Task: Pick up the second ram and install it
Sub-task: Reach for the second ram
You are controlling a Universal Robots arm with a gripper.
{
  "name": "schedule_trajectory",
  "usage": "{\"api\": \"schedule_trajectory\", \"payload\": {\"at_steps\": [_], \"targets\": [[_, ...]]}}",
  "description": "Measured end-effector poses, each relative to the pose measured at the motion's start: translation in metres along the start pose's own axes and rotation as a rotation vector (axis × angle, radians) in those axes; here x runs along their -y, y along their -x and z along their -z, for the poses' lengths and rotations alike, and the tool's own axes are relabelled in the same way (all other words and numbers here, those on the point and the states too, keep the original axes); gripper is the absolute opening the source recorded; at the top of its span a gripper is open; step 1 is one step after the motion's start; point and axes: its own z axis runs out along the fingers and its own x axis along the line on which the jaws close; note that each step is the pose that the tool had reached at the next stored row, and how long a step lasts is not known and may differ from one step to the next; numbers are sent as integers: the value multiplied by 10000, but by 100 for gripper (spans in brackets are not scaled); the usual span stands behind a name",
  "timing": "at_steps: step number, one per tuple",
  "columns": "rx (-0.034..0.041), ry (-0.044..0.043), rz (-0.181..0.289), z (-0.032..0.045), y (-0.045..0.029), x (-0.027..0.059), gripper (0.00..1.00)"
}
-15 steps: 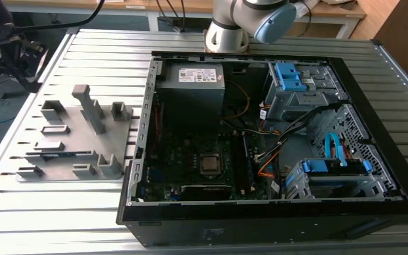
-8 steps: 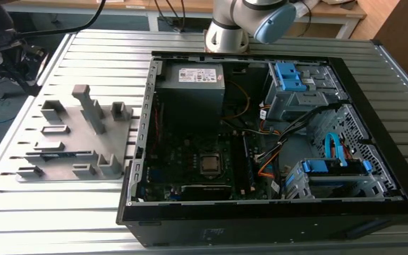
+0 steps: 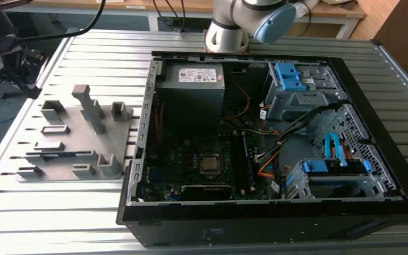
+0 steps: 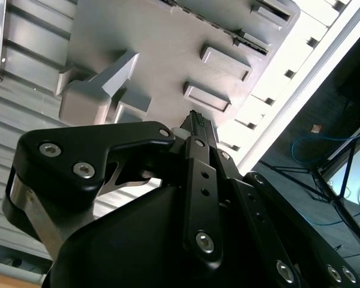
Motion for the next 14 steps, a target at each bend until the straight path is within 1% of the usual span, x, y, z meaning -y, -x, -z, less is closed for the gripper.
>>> {"api": "schedule_trajectory", "payload": {"at_steps": [7, 14], "targets": [[1, -13, 0, -87, -36, 5, 10], [4, -54, 2, -212, -61, 11, 10]]}}
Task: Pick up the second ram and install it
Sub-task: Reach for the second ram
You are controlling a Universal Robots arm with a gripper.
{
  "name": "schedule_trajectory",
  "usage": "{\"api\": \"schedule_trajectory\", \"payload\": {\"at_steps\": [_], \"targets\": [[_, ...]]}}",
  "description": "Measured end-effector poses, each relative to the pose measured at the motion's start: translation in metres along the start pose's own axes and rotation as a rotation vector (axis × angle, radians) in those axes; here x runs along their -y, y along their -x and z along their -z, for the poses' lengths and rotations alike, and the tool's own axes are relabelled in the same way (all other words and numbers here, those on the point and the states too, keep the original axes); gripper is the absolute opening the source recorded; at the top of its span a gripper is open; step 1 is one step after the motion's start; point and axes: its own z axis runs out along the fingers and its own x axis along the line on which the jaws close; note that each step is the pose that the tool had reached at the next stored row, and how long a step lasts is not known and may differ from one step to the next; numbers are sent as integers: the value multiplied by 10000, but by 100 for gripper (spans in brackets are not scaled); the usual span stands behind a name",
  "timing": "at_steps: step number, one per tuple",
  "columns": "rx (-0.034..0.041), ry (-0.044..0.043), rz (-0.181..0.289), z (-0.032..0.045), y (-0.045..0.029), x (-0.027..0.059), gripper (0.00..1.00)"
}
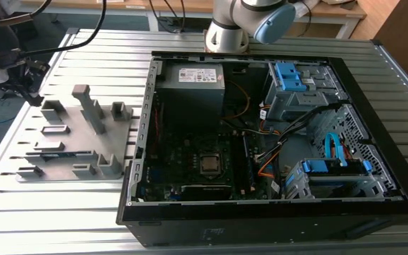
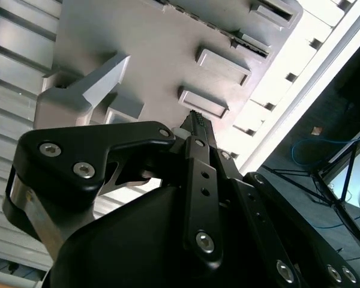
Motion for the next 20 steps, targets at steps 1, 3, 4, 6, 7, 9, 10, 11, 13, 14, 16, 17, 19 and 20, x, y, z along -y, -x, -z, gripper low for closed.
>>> {"api": "schedule_trajectory", "payload": {"at_steps": [1, 3, 4, 6, 7, 9, 10, 11, 13, 14, 16, 17, 19, 20], "targets": [[0, -4, 0, -17, -1, 1, 10], [-1, -9, -1, -50, -4, 21, 10], [-1, -10, 0, -63, -2, 44, 10], [0, -12, 0, -89, 2, 102, 10], [2, -15, -1, -102, 4, 129, 10], [3, -31, 0, -126, 7, 174, 10], [4, -44, 1, -137, 8, 186, 10], [6, -57, 1, -149, 11, 196, 10], [6, -83, 2, -171, 22, 208, 10], [7, -97, 2, -183, 29, 211, 10], [9, -135, 4, -203, 43, 214, 10], [11, -161, 3, -213, 47, 214, 10], [15, -193, 5, -231, 56, 214, 10], [16, -204, 5, -239, 60, 214, 10]]}}
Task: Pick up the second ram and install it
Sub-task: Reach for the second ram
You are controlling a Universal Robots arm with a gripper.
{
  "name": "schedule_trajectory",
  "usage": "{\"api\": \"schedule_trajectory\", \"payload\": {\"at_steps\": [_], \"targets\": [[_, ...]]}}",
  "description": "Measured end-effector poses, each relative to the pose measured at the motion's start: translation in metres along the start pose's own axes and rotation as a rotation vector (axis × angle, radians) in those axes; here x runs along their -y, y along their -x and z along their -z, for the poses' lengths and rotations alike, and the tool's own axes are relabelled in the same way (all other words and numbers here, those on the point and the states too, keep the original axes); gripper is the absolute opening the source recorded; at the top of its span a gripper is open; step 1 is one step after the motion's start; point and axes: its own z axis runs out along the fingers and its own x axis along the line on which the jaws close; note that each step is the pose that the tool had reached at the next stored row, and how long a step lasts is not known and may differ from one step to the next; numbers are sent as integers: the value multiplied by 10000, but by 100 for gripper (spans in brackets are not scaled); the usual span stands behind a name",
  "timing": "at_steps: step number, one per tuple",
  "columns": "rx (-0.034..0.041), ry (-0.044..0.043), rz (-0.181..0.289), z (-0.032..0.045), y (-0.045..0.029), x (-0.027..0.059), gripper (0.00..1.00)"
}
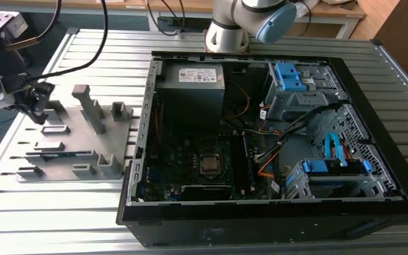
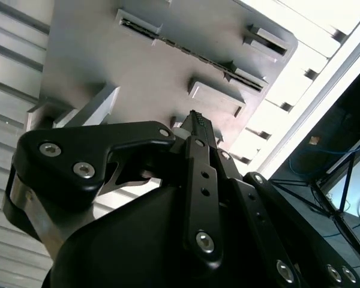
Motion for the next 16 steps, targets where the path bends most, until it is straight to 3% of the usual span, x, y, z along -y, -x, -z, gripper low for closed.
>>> {"api": "schedule_trajectory", "payload": {"at_steps": [16], "targets": [[8, -110, 4, -122, 25, 4, 10]]}}
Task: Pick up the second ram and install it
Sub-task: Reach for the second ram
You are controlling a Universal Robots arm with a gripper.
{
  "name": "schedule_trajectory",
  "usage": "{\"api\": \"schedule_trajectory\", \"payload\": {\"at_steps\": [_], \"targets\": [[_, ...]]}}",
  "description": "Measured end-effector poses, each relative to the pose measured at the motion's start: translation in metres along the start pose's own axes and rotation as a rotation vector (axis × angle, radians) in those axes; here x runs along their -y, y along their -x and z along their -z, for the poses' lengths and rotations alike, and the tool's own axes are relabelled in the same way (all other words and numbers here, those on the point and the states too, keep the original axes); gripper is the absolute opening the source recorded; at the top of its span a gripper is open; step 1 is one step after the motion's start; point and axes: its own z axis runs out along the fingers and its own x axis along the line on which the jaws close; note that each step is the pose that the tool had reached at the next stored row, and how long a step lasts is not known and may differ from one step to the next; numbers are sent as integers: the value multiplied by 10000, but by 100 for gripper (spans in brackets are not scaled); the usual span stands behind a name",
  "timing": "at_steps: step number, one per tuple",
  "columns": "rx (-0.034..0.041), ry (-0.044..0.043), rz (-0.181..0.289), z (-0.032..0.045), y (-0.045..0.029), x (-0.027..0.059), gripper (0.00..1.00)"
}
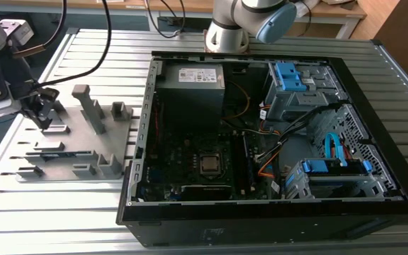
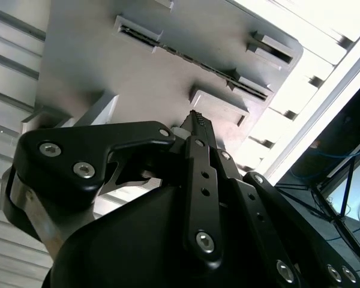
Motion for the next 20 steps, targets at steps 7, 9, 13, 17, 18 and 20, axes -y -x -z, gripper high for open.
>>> {"api": "schedule_trajectory", "payload": {"at_steps": [7, 9, 13, 17, 18, 20], "targets": [[1, -11, 0, -81, -1, 7, 10], [1, -13, 0, -111, -1, 9, 10], [0, -22, 0, -182, -2, 10, 10], [-1, -43, 3, -248, 3, 15, 10], [1, -55, 5, -262, 7, 16, 10], [1, -82, 12, -287, 20, 17, 10]]}}
